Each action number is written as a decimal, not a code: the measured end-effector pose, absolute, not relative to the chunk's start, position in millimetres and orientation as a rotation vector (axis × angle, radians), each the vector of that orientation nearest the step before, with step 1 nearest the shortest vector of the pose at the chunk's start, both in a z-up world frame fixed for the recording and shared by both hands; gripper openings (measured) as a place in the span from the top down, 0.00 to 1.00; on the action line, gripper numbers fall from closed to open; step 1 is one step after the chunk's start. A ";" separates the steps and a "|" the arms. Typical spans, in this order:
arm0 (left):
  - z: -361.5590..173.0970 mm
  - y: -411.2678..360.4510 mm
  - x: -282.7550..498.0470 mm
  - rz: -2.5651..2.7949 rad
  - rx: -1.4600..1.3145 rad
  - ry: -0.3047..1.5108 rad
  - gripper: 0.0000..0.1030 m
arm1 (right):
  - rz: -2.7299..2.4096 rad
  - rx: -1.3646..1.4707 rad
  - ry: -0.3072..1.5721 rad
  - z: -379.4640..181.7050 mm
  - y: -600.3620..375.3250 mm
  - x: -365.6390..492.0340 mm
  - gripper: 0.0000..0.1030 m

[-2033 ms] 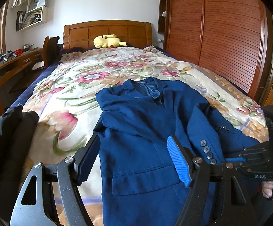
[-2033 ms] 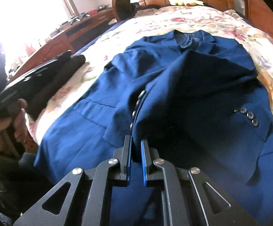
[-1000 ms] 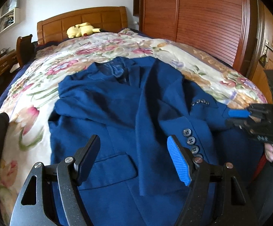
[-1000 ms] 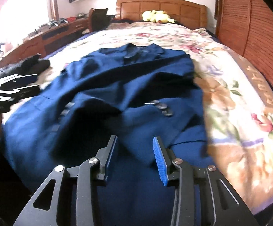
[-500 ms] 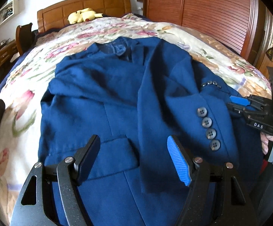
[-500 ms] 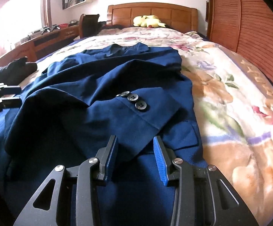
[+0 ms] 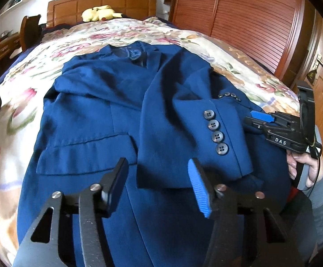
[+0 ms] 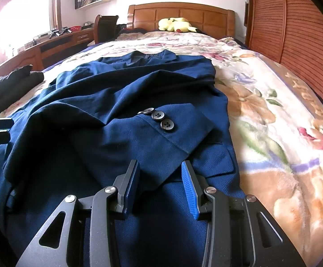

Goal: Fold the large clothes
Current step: 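Grasp the buttoned sleeve cuff with the left tool, then fold the held sleeve across the blazer front with the left tool, release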

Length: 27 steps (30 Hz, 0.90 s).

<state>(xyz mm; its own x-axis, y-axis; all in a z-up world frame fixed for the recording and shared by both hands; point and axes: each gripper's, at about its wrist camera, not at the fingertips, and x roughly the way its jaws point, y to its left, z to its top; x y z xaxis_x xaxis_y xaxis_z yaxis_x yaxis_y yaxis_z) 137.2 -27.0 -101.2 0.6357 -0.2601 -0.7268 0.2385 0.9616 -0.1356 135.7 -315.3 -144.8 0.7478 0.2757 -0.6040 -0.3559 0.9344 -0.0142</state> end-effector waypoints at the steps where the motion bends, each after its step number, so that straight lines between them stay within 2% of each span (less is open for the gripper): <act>1: -102.2 -27.5 137.0 -0.284 -0.027 0.837 0.52 | 0.347 -0.131 0.639 -144.6 -315.4 135.6 0.61; 7: -110.7 -27.9 143.8 -0.266 -0.022 0.876 0.55 | 0.347 -0.131 0.639 -144.7 -315.1 135.6 0.61; 8: -110.8 -27.2 143.8 -0.272 -0.027 0.878 0.60 | 0.347 -0.131 0.640 -144.6 -315.3 135.5 0.61; 10: -110.5 -27.0 144.4 -0.276 -0.030 0.886 0.79 | 0.347 -0.131 0.640 -144.6 -315.2 135.5 0.61; 12: -107.5 -25.8 144.3 -0.274 -0.023 0.880 0.92 | 0.347 -0.131 0.640 -144.7 -315.1 135.5 0.61; 13: -103.3 -23.5 144.2 -0.287 -0.032 0.870 0.94 | 0.347 -0.131 0.639 -144.7 -315.1 135.5 0.61; 19: -58.9 -7.7 150.7 -0.252 0.019 0.752 0.95 | 0.347 -0.130 0.640 -144.4 -315.2 135.4 0.61; 27: -38.9 24.5 173.5 -0.167 0.047 0.709 0.95 | 0.347 -0.131 0.641 -144.3 -315.4 135.3 0.61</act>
